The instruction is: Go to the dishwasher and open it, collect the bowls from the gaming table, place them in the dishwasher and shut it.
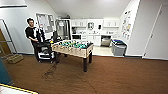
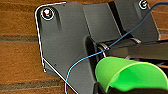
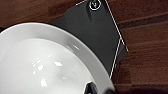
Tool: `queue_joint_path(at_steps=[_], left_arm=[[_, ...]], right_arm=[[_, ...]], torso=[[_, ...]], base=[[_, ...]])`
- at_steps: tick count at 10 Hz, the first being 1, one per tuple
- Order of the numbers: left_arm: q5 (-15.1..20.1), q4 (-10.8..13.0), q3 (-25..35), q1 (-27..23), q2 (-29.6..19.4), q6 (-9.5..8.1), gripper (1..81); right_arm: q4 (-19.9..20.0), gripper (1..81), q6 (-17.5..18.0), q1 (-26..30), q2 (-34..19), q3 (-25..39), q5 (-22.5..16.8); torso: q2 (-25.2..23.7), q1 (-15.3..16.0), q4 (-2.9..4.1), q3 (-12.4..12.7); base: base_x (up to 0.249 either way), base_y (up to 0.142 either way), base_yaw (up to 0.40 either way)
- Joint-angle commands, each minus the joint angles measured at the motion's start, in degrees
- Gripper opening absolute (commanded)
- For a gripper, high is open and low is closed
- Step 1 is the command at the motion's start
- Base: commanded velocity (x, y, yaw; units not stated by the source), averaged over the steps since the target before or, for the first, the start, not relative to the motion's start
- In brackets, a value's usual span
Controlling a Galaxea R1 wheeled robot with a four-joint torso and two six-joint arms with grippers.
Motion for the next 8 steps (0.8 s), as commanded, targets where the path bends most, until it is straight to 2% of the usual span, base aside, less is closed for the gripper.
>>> queue_joint_path(at_steps=[1,3,8], left_arm=[[2.66,0.04,-0.09,-2.46,-0.3,-0.05,1.0],[2.31,-0.14,-0.09,-2.46,-0.48,-0.05,1.0],[2.13,-0.23,-0.09,-2.12,-0.83,-0.14,1.0]], right_arm=[[-0.82,1.0,-0.08,2.83,-0.65,-0.02,-2.59],[-0.82,1.0,-0.08,3.01,-0.56,-0.02,-2.68],[-0.9,1.0,-0.25,3.09,-0.56,-0.02,-2.68]], torso=[[0.0,0.0,0.0,0.0],[0.0,0.0,0.0,0.0],[0.0,0.0,0.0,0.0]], base=[[0.0,0.0,-0.273],[0.0,0.0,-0.133],[0.0,0.0,0.0]])
